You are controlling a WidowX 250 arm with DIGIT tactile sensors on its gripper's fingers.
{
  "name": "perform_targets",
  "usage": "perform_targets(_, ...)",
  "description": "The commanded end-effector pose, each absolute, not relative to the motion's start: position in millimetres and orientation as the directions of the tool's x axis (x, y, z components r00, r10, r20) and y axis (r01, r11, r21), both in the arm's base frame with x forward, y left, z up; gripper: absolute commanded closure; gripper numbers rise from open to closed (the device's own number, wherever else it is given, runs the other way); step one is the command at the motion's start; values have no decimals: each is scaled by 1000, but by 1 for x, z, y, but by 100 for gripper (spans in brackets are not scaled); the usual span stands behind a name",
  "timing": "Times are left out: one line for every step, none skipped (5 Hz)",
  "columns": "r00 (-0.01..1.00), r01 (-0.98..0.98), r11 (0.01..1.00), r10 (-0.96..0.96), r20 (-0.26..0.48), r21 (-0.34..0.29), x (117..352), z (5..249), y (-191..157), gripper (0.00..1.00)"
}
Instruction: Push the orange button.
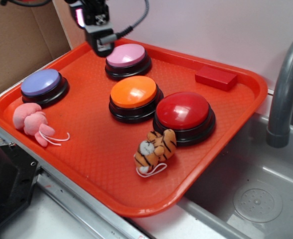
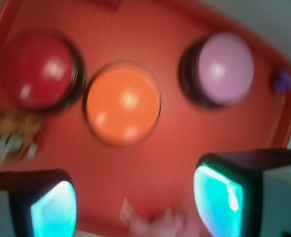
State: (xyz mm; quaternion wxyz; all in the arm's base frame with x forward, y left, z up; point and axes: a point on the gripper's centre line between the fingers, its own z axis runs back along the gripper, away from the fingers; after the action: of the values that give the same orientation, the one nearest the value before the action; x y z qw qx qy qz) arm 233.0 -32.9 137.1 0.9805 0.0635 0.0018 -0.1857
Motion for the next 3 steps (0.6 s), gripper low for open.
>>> perform_targets(920,384,914,-391,31,129,261,101,-45,0)
perform_targets(927,365,927,-370,59,86,261,77,-46,0)
perform_targets(939,338,941,-339,54,28,262,61,-47,0)
